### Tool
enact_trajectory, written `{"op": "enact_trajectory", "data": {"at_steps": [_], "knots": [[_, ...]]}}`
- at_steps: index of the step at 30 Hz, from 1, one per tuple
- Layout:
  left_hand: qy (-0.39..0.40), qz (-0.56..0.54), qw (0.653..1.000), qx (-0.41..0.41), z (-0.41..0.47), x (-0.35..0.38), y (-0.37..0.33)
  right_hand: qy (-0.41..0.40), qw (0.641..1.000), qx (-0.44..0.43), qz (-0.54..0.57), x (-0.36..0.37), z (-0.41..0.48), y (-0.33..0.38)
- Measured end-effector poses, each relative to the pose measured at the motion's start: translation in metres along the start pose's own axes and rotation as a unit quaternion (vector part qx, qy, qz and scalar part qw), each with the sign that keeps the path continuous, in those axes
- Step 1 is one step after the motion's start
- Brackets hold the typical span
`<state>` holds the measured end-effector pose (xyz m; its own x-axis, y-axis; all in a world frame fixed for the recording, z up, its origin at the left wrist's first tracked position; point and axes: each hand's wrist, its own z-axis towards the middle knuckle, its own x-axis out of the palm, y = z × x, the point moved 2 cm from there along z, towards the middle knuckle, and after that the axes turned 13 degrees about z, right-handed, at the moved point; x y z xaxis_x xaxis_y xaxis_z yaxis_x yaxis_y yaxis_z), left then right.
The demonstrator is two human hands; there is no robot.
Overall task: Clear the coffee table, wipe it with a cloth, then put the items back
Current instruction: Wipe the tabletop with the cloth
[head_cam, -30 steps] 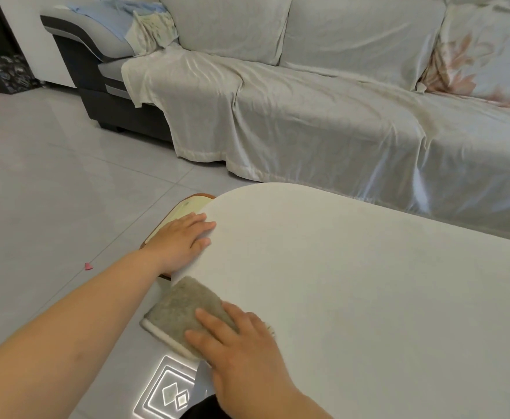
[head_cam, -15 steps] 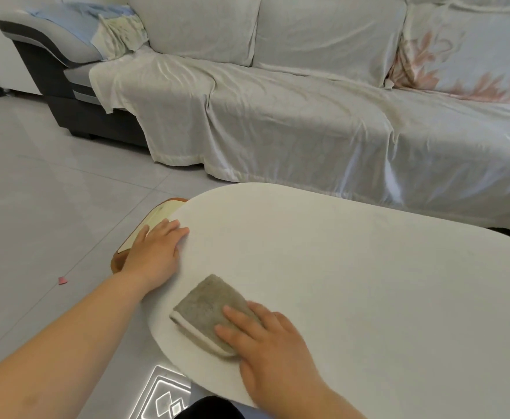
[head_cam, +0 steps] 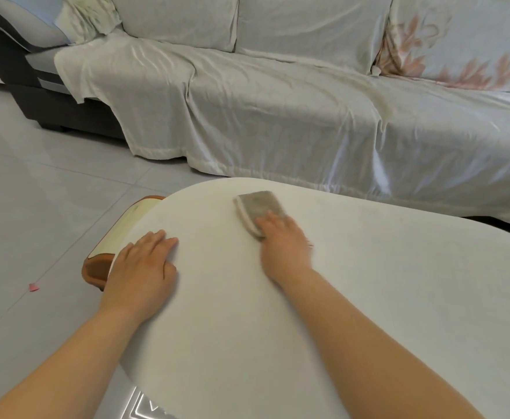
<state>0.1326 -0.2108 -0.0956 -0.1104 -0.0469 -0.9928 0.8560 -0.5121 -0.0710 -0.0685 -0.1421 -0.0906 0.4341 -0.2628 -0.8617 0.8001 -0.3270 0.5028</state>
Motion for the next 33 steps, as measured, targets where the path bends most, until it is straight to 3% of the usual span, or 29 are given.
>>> {"op": "enact_trajectory", "data": {"at_steps": [3, 6, 9, 12, 16, 18, 22, 25, 27, 33], "knots": [[-0.004, -0.009, 1.0, -0.005, -0.001, -0.002, -0.001, 0.061, 0.994, -0.086, 0.02, 0.022, 0.008, 0.029], [-0.01, -0.021, 1.0, -0.008, -0.001, -0.006, -0.002, 0.073, 0.993, -0.092, 0.007, 0.005, 0.023, 0.005], [-0.012, -0.022, 1.0, -0.012, -0.001, -0.006, -0.003, -0.001, 1.0, 0.012, 0.008, -0.037, 0.03, -0.057], [-0.016, -0.019, 1.0, -0.014, -0.001, -0.006, -0.005, -0.098, 0.985, 0.145, -0.002, -0.087, 0.009, -0.129], [-0.026, -0.012, 0.999, -0.025, -0.001, -0.008, -0.006, -0.145, 0.962, 0.232, 0.012, -0.106, -0.014, -0.153], [-0.025, -0.01, 0.999, -0.03, -0.002, -0.009, -0.007, -0.144, 0.965, 0.219, -0.007, -0.092, -0.017, -0.134], [-0.018, -0.011, 0.999, -0.043, -0.003, -0.015, -0.01, -0.074, 0.995, 0.073, 0.011, -0.047, -0.036, -0.082], [-0.016, -0.007, 0.999, -0.047, -0.005, -0.019, -0.014, -0.041, 0.999, 0.002, -0.008, -0.047, -0.054, -0.081], [-0.013, -0.005, 0.999, -0.049, -0.005, -0.018, -0.014, -0.051, 0.998, 0.029, -0.03, -0.065, -0.063, -0.106], [-0.011, 0.002, 0.999, -0.038, -0.004, -0.015, -0.01, -0.152, 0.963, 0.224, -0.001, -0.111, -0.108, -0.163]]}}
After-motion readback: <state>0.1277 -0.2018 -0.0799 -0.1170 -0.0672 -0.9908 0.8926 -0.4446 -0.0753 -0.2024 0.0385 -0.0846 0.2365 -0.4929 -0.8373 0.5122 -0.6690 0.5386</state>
